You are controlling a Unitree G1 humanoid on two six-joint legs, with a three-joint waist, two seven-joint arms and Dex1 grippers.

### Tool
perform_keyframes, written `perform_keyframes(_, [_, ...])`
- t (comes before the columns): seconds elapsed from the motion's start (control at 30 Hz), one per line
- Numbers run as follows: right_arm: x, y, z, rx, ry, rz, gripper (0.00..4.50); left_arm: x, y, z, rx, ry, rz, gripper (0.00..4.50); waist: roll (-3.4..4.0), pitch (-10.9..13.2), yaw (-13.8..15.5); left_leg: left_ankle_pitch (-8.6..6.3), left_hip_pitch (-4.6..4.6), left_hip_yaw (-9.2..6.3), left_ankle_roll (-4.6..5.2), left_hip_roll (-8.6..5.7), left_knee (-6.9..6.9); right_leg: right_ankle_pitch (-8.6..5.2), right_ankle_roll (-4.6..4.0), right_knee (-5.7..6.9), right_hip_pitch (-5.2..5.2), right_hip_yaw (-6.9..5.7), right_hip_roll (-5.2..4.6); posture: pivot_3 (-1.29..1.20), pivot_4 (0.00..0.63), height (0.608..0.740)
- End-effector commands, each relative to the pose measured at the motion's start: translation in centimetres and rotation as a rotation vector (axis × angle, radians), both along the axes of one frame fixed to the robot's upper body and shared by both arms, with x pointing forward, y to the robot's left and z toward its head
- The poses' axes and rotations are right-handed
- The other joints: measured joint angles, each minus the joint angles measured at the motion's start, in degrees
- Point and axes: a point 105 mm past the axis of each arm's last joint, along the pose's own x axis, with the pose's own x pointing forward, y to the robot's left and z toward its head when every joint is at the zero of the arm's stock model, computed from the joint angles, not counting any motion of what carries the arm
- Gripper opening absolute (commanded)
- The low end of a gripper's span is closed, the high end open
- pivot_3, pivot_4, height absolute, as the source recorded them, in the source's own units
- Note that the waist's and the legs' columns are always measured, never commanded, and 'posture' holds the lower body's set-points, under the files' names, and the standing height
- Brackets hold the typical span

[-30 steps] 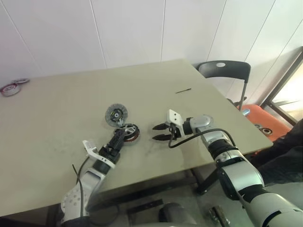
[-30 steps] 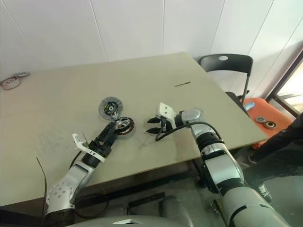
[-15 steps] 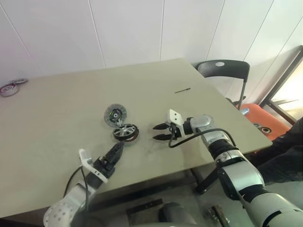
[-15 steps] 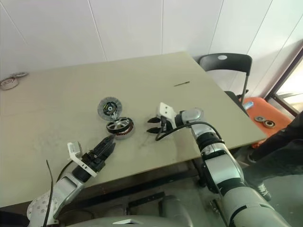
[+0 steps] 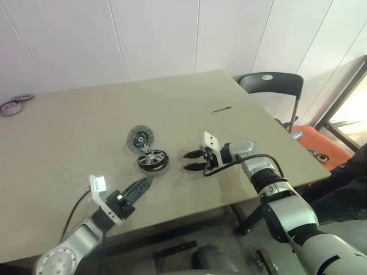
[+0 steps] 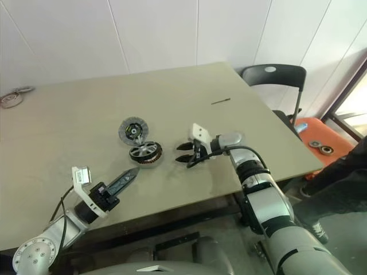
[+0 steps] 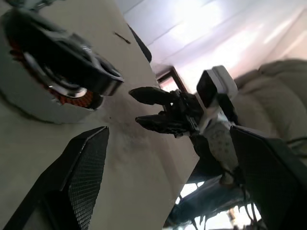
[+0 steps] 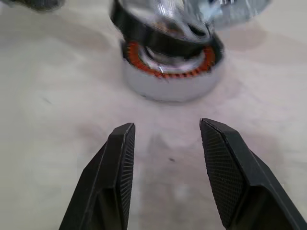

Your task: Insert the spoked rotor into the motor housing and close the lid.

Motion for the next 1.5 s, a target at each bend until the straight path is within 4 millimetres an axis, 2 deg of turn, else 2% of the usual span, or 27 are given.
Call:
perform_keyframes(0.03, [0.3,0.6,3.6,0.115,0.007,0.020,2.26,0.0,0.8,2.2,0.096,-0.125,-0.024,4.30,0.01,0.01,0.03,0.00,0.00,-0.01,0.00,0.02,0.00,0.00,0.00,0.01,-0.01,0.00,0.01,0.00,0.000,0.740])
perform_keyframes(0.33, [-0.1,1.7,4.6,0.160,0.067,0.020,2.26,0.4,4.9,5.5,0.400,-0.239,-0.111,4.30,0.00,0.06,0.03,0.00,-0.18,0.06,0.00,0.04,-0.06,0.00,0.00,0.02,-0.26,0.00,0.00,0.00,0.000,0.740])
perform_keyframes(0.37, [-0.1,1.8,4.6,0.157,0.066,0.018,2.26,0.4,5.1,5.6,0.415,-0.231,-0.127,4.30,0.00,0.06,0.03,0.00,-0.21,0.09,0.00,0.04,-0.09,0.00,0.00,0.01,-0.31,0.02,0.00,0.00,0.000,0.740])
perform_keyframes(0.53, [0.4,2.5,4.6,0.161,0.065,-0.015,2.26,-0.8,6.2,3.3,0.625,-0.154,-0.325,4.30,0.07,0.10,-0.10,0.00,-0.56,0.18,0.00,0.04,-0.15,0.00,-0.01,0.02,-0.72,0.09,0.00,0.00,0.000,0.740])
perform_keyframes(0.63, [1.2,3.3,5.1,0.228,0.181,-0.111,2.26,-0.6,7.0,3.5,0.706,-0.164,-0.380,4.30,0.07,0.10,-0.14,0.01,-0.81,0.17,0.01,0.07,-0.15,0.02,-0.01,0.04,-0.96,0.09,0.03,0.00,0.000,0.740])
perform_keyframes(0.77, [1.5,3.5,4.7,0.242,0.317,-0.196,2.26,0.1,6.8,4.7,0.745,-0.204,-0.410,4.30,0.06,0.09,0.23,0.01,-0.99,0.18,0.00,0.07,-0.12,0.08,-0.10,0.08,-1.13,0.10,0.00,0.00,0.000,0.740])
perform_keyframes(0.83, [1.8,3.4,6.0,0.299,0.430,-0.229,2.26,0.5,6.8,5.0,0.743,-0.219,-0.408,4.30,0.06,0.09,0.27,0.01,-1.02,0.21,0.00,0.06,-0.12,0.09,-0.09,0.05,-1.12,0.11,-0.03,0.00,0.000,0.740])
perform_keyframes(0.9, [1.4,3.3,6.9,0.325,0.540,-0.225,2.26,0.6,6.5,5.2,0.737,-0.228,-0.414,4.30,0.06,0.10,0.24,0.01,-1.06,0.23,0.00,0.06,-0.12,0.12,-0.11,0.05,-1.16,0.13,-0.04,0.00,0.000,0.740])
perform_keyframes(1.0, [0.0,3.0,6.9,0.285,0.612,-0.178,2.26,0.7,6.2,5.3,0.734,-0.234,-0.419,4.30,0.04,0.08,0.22,0.00,-1.04,0.21,0.01,0.07,-0.13,0.21,0.01,0.07,-1.16,0.15,-0.01,0.00,0.000,0.740])
perform_keyframes(1.03, [-0.5,2.8,6.5,0.245,0.587,-0.167,2.26,0.8,6.2,5.3,0.735,-0.236,-0.416,4.30,0.06,0.09,0.24,0.00,-1.03,0.20,0.02,0.08,-0.14,0.19,0.03,0.07,-1.16,0.15,0.00,0.00,0.000,0.740])
perform_keyframes(1.1, [-0.6,2.8,5.8,0.136,0.375,-0.150,2.26,0.9,6.3,5.3,0.731,-0.237,-0.404,4.30,0.05,0.08,0.26,0.00,-1.03,0.19,0.03,0.08,-0.15,0.15,0.11,0.08,-1.17,0.15,0.01,0.00,0.000,0.740])
perform_keyframes(1.13, [-0.6,2.9,6.0,0.106,0.224,-0.117,2.26,1.0,6.3,5.3,0.729,-0.237,-0.397,4.30,0.05,0.08,0.25,-0.01,-1.03,0.19,0.04,0.08,-0.15,0.11,0.17,0.08,-1.16,0.14,0.01,0.00,0.000,0.740])
perform_keyframes(1.23, [0.5,3.2,6.5,0.009,-0.107,-0.087,2.26,1.2,6.3,5.4,0.724,-0.239,-0.387,4.30,0.06,0.10,-0.06,-0.01,-1.03,0.22,0.04,0.08,-0.13,0.10,0.20,0.09,-1.18,0.12,0.02,0.00,0.000,0.740])
perform_keyframes(1.3, [1.6,3.4,6.7,-0.121,-0.356,-0.030,2.26,1.2,6.2,5.4,0.725,-0.246,-0.387,4.30,0.06,0.10,-0.19,-0.01,-1.01,0.24,0.04,0.08,-0.06,0.10,0.19,0.15,-1.18,0.13,0.02,0.00,0.000,0.740])
perform_keyframes(1.37, [1.9,4.1,7.4,-0.166,-0.462,0.041,2.26,1.4,6.1,5.5,0.733,-0.251,-0.390,4.30,0.06,0.10,-0.33,-0.01,-1.01,0.24,0.04,0.08,0.00,0.10,0.18,0.18,-1.17,0.13,0.02,0.00,0.000,0.740])
perform_keyframes(1.5, [1.6,5.5,8.9,-0.172,-0.525,0.184,2.26,1.7,6.0,5.7,0.743,-0.260,-0.395,4.30,0.03,0.08,-0.33,0.00,-0.99,0.22,0.04,0.08,0.00,0.19,0.08,0.20,-1.13,0.14,0.03,0.00,0.000,0.740])
